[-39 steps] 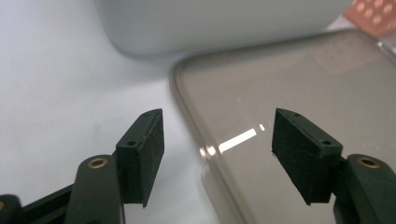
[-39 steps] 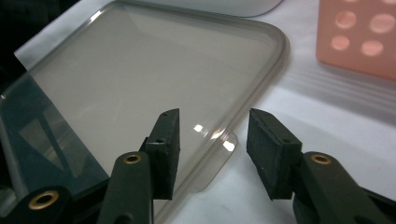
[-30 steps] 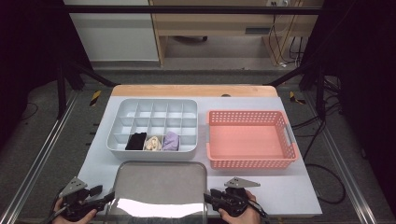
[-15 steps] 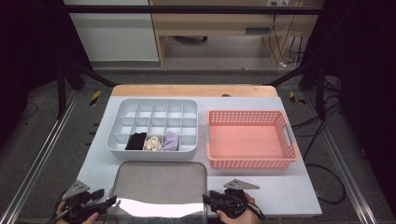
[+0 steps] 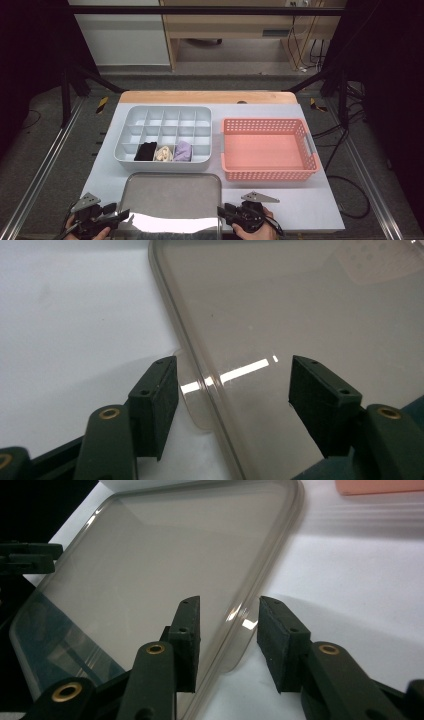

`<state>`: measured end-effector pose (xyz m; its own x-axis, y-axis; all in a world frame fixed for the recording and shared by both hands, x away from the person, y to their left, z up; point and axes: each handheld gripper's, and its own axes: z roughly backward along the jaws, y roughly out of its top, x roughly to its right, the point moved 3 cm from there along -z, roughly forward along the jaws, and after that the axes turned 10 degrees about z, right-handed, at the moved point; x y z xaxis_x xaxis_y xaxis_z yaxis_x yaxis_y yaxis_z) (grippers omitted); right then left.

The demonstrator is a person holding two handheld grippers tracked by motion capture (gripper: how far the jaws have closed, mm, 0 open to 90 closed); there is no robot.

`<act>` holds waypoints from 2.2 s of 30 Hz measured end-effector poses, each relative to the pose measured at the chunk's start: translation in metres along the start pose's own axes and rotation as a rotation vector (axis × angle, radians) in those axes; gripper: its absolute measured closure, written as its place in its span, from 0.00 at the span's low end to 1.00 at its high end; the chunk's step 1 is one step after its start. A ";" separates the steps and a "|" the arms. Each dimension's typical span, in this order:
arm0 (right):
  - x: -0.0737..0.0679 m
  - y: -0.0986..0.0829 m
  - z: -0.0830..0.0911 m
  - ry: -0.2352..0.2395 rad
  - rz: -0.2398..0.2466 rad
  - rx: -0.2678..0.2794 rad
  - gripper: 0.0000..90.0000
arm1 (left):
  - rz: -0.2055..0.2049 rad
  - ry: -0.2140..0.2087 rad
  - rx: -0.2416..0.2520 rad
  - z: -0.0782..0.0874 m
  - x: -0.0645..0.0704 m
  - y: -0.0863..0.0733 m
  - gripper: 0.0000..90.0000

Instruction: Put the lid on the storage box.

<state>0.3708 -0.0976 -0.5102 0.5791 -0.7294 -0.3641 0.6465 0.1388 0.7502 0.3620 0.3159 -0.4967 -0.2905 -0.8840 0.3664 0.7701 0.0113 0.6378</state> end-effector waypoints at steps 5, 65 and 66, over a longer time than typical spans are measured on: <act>-0.002 -0.002 0.003 0.005 -0.037 -0.015 0.71 | -0.007 0.005 -0.002 0.000 0.001 -0.001 0.39; -0.019 0.027 0.009 0.123 0.022 0.039 0.74 | 0.072 -0.070 0.015 0.003 -0.009 0.001 0.37; -0.018 0.026 0.009 0.120 0.033 0.034 0.74 | 0.076 -0.078 0.019 0.004 -0.009 0.001 0.37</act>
<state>0.3730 -0.0865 -0.4789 0.6560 -0.6394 -0.4009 0.6105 0.1372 0.7801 0.3628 0.3255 -0.4969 -0.2753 -0.8410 0.4657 0.7808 0.0870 0.6187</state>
